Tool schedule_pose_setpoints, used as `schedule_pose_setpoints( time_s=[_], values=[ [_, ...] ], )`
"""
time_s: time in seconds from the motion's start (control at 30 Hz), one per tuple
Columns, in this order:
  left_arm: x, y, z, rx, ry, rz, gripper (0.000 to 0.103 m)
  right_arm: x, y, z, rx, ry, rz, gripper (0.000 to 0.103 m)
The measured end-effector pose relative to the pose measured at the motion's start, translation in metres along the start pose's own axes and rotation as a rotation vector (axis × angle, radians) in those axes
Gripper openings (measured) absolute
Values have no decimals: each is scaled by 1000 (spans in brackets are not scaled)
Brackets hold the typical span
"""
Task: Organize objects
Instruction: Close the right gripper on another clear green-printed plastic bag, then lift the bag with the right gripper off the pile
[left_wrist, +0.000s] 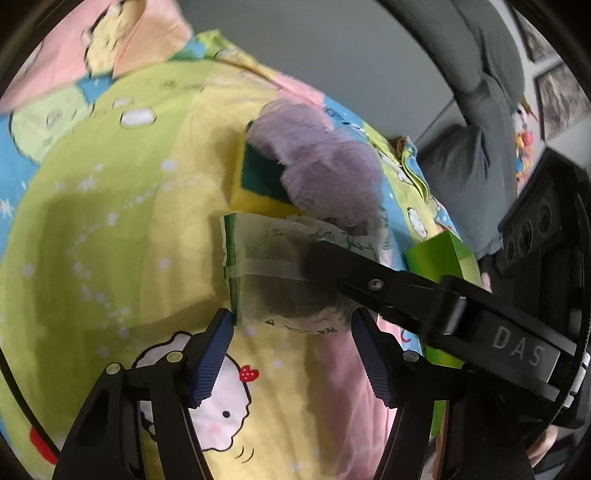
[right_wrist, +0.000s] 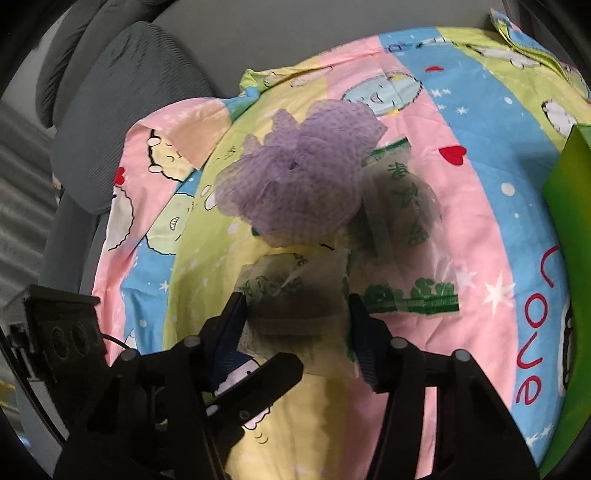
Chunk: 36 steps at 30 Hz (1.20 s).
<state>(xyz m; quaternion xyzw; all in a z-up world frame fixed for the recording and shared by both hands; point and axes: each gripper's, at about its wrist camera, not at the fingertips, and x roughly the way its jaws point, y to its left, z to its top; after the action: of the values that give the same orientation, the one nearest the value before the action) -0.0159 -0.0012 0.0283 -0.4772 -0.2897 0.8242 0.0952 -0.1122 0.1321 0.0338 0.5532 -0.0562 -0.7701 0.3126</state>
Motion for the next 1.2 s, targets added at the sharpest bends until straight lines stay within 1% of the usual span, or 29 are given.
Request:
schedule_pose_setpoints(
  time_s=[0.07,0.2,0.4,0.67,0.8,0.97,1.13,1.2],
  values=[
    [-5,-6,-1,25,-20,13,67,-5,2,-2,-14,-15,11,53],
    [-12,-15,-2,47,-51,12,67,-19,4,-5,-33,-52,35,53],
    [-19,-28,-3,81,-89,26,67,-34,4,-9,-27,-95,68,53],
    [-22,-39,-4,122,-110,31,67,-47,-1,-13,-8,-138,80,53],
    [-18,-46,-6,150,-108,42,67,-52,-10,-18,33,-166,94,53],
    [-16,-53,-7,162,-119,35,67,-58,-16,-18,38,-180,82,53],
    [-15,-65,-11,206,-127,48,67,-65,-26,-20,54,-210,110,54],
    [-12,-72,-14,228,-125,61,67,-67,-34,-25,93,-226,127,53]
  ],
)
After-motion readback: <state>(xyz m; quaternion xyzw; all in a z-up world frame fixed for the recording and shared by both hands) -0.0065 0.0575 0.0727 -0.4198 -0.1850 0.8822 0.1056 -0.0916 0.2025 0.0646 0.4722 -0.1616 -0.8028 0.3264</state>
